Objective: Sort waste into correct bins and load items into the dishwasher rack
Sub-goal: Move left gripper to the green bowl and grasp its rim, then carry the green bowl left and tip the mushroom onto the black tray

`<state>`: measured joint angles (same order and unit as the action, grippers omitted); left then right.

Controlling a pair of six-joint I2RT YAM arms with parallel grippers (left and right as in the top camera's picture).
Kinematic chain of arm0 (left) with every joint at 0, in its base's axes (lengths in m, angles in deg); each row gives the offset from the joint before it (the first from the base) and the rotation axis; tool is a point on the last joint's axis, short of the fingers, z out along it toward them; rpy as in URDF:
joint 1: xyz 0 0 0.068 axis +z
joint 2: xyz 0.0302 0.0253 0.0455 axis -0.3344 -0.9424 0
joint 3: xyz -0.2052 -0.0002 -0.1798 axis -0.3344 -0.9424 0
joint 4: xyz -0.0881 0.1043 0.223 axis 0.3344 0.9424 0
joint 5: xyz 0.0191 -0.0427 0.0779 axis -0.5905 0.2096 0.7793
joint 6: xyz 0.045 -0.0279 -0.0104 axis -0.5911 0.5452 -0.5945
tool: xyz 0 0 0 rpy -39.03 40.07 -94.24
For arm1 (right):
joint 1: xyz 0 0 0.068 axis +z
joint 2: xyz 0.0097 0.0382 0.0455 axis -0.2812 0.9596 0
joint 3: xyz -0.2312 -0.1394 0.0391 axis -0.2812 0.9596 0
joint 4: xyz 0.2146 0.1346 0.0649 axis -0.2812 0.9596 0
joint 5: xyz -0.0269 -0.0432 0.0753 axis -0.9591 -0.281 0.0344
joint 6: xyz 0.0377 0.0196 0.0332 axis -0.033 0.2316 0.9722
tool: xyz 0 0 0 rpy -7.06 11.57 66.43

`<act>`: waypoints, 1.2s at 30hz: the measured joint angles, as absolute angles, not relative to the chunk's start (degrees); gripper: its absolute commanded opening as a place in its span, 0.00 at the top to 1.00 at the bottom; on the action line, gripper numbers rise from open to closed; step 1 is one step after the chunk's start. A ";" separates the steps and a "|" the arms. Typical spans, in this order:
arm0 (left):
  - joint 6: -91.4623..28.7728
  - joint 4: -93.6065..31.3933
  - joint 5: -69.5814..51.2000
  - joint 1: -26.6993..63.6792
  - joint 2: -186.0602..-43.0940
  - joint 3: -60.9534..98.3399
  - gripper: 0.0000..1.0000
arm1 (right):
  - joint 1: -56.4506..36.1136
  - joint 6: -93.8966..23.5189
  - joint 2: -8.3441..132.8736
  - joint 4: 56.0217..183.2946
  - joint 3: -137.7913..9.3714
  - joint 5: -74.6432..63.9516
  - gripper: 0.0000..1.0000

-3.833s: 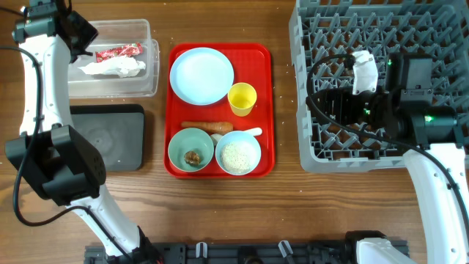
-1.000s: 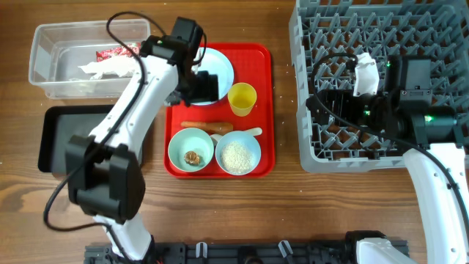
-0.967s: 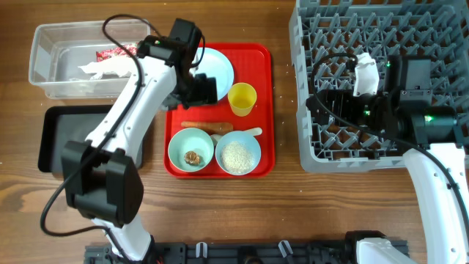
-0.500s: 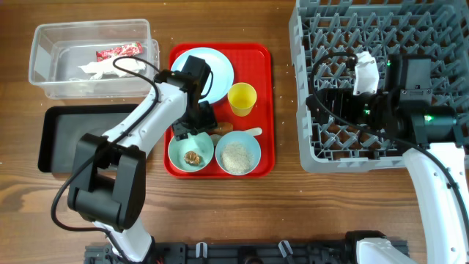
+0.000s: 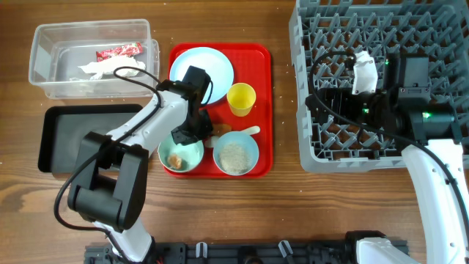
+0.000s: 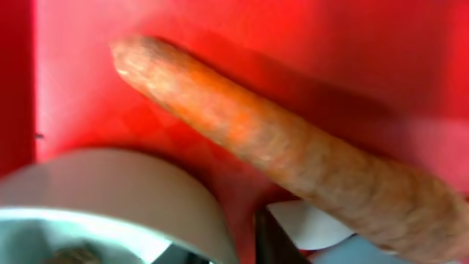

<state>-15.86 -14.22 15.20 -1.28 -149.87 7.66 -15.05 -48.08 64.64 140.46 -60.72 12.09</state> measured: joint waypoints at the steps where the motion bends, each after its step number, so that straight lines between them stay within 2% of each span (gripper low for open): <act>1: -15.71 -14.42 15.31 -1.32 -149.87 7.66 0.96 | -15.05 -48.08 64.64 140.48 -60.72 12.09 0.00; 8: -15.66 -12.78 16.43 -1.43 -149.36 8.27 0.96 | -15.05 -48.08 64.64 140.46 -60.72 12.06 0.00; 13: -17.87 -6.81 15.05 -1.41 -149.19 14.56 0.96 | -15.05 -48.08 64.64 140.35 -60.72 12.09 0.00; 20: -27.22 6.06 7.97 1.02 -146.94 26.78 0.96 | -15.05 -48.08 64.64 140.24 -60.72 12.09 0.00; 24: -35.75 9.58 1.67 8.75 -146.85 27.06 0.96 | -15.05 -48.08 64.64 140.24 -60.72 12.06 0.00; 28: -43.29 10.17 -3.09 20.51 -146.85 27.06 0.96 | -15.05 -48.08 64.64 140.32 -60.72 12.06 0.01; 36: -60.80 10.35 -20.05 39.44 -147.05 27.06 0.96 | -15.05 -48.08 64.68 140.46 -60.72 12.09 0.00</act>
<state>-60.80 10.35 -20.05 39.44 -147.05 27.06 -15.05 -48.08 64.68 140.46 -60.72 12.09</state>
